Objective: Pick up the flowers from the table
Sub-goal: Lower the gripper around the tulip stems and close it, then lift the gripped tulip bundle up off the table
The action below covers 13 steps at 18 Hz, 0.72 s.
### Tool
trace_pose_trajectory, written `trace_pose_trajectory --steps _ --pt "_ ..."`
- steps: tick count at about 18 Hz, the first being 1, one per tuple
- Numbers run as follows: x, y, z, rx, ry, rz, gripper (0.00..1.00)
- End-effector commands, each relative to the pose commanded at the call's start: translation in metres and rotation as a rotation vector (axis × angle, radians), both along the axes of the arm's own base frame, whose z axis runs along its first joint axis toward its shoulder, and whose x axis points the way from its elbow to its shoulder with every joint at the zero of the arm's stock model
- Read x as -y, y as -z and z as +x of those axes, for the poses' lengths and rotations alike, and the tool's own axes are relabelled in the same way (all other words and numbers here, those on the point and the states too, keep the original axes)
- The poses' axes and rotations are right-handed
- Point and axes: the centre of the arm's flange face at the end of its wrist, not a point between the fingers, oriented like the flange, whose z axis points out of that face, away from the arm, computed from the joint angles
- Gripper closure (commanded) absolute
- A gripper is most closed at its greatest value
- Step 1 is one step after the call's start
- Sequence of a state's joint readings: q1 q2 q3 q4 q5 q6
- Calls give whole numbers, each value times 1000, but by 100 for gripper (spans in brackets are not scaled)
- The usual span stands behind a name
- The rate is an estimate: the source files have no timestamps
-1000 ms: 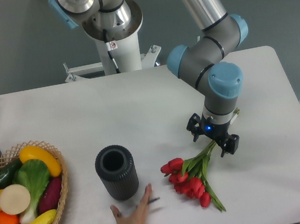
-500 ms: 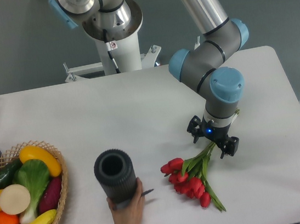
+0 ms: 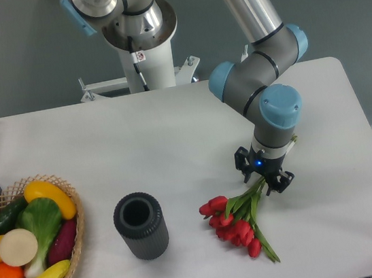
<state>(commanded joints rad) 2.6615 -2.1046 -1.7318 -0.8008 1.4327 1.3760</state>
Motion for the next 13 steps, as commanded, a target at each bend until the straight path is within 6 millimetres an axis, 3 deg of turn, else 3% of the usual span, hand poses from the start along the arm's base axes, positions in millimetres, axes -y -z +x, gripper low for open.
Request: trace_pose_trajectory --steps 4,7,13 --pt "-1 -2 -1 -6 0 1 78" --pt "-2 -2 -1 -9 0 3 83" --pt "-4 -10 -7 -24 2 14 83"
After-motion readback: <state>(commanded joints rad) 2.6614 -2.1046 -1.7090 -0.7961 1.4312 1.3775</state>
